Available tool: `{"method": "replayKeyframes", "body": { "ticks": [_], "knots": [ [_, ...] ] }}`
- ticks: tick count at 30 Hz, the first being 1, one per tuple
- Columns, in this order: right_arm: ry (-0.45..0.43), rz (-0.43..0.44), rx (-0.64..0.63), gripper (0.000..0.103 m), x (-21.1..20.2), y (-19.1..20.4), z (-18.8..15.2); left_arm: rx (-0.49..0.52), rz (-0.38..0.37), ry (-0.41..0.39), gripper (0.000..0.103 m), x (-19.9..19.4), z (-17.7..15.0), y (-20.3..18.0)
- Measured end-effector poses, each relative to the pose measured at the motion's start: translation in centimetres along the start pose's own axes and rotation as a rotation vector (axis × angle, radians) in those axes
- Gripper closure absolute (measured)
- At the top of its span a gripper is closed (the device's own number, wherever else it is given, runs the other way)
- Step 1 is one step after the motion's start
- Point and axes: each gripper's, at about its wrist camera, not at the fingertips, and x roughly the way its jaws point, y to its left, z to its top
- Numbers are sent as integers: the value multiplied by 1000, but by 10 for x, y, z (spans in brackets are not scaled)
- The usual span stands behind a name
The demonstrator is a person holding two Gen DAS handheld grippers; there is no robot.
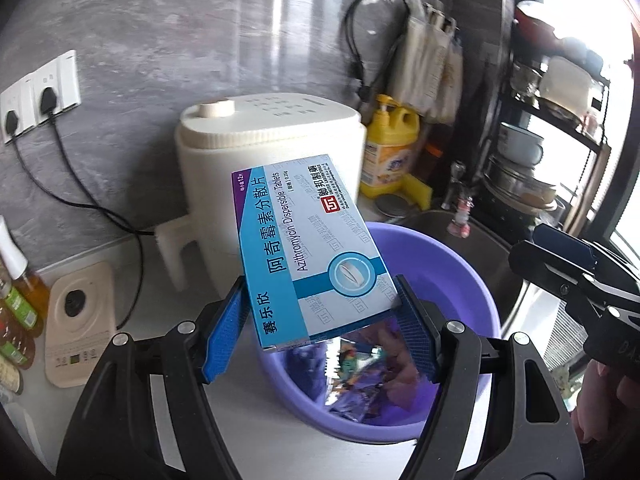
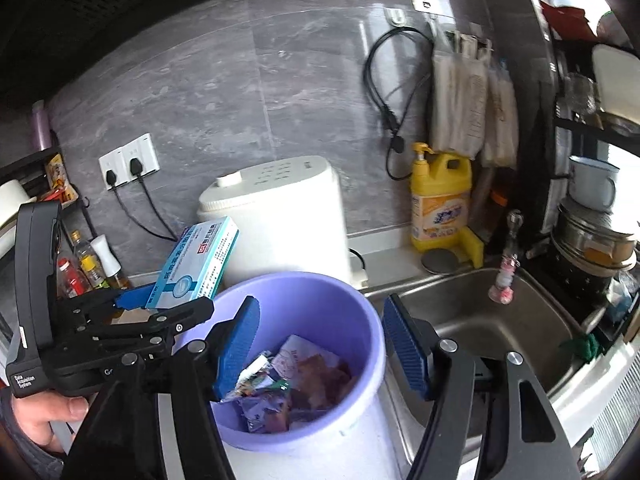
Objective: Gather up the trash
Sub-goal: 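Carry the blister pack to the bucket with the right gripper while the left carries the box, then open both grippers over the bucket to drop the box and blister pack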
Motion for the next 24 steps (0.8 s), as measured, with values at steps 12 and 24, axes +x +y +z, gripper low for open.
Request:
{"method": "replayKeyframes", "body": {
  "ticks": [12,24],
  "knots": [
    [10,-36,41,38,-18,-19,-11,18,-57,36,14,9,-6,-21],
    [6,19,21,28,-16,0,-12,-63,38,13,9,-21,-16,14]
  ]
}}
